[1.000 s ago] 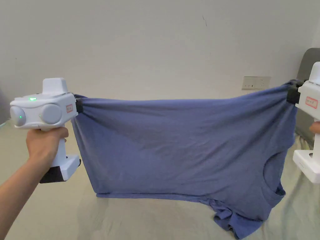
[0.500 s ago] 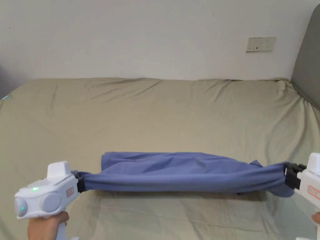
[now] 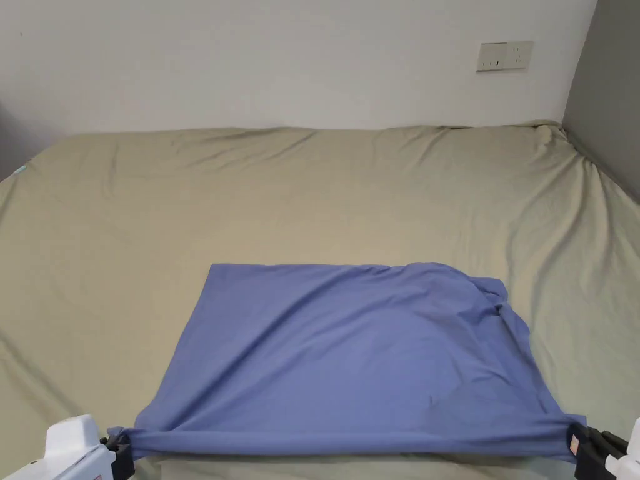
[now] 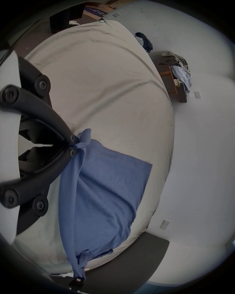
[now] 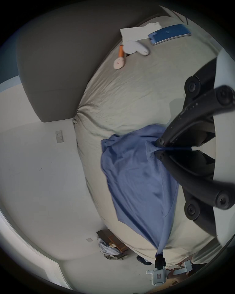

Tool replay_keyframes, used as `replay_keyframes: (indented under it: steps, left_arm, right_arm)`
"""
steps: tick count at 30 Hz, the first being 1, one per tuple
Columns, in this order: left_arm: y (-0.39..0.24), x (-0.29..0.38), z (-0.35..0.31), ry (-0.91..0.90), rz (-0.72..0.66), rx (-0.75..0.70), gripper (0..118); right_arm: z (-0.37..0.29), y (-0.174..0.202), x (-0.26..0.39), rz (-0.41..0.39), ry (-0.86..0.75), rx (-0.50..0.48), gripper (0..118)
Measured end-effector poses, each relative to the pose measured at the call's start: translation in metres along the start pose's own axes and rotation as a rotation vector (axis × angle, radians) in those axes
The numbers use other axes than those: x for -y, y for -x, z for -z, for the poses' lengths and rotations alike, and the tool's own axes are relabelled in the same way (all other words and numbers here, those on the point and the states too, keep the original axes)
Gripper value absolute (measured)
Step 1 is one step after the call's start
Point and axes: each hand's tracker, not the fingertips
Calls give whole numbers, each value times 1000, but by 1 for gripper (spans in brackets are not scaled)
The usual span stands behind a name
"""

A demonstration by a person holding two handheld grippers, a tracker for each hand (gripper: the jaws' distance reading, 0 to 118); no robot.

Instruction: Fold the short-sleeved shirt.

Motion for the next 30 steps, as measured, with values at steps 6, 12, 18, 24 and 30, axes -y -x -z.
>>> replay_keyframes:
  steps: [6, 12, 18, 24, 30]
  left_arm:
    - [1, 43, 0, 107, 33, -42, 0]
    - [-4, 52, 13, 141, 62, -68, 0]
    - [-8, 30, -7, 157, -25, 4, 65]
    - [-49, -25, -66, -181, -2, 108, 118]
    - [-97, -68, -118, -497, 44, 144, 117]
  right_arm:
    - [1, -15, 56, 37, 149, 66, 4]
    - [39, -35, 89, 111, 324, 115, 4]
    - [33, -32, 73, 84, 271, 130, 44]
    - [-15, 14, 0, -5, -83, 86, 113]
    - [-60, 62, -59, -110, -371, 78, 114]
